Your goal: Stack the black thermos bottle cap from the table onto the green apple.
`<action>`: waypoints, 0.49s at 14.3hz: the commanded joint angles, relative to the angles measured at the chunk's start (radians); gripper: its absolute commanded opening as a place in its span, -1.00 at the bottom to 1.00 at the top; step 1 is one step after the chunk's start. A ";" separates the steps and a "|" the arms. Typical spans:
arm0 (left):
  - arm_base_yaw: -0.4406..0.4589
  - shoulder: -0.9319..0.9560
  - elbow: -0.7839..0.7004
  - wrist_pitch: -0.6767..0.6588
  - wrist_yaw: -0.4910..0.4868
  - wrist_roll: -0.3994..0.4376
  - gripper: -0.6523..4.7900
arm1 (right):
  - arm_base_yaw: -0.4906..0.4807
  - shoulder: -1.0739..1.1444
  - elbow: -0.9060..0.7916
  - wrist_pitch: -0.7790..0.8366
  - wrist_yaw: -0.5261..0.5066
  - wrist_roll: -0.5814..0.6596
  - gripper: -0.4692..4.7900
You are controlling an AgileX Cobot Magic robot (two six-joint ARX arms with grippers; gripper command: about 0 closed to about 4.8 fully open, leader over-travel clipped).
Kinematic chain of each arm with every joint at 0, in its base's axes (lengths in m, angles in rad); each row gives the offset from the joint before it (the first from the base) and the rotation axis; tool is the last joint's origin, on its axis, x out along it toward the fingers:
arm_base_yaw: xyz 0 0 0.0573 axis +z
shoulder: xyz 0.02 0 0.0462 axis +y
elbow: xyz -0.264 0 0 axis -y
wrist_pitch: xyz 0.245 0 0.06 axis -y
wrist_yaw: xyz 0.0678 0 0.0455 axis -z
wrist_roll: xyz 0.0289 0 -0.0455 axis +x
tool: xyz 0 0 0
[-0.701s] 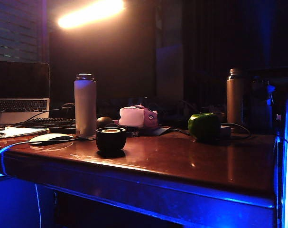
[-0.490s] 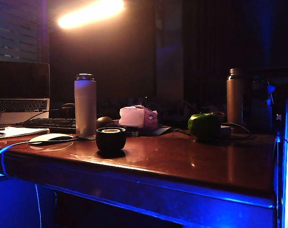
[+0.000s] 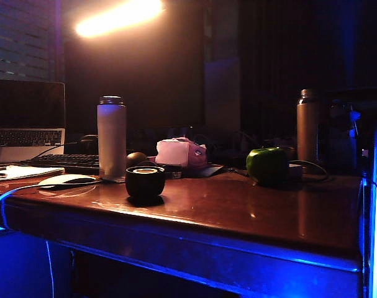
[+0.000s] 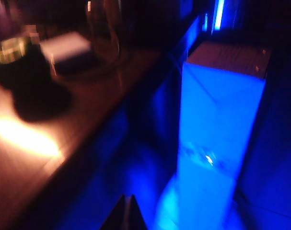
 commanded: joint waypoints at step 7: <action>0.001 0.580 0.805 -0.119 0.202 0.163 -0.75 | 0.005 0.144 0.230 0.110 -0.072 0.139 -0.83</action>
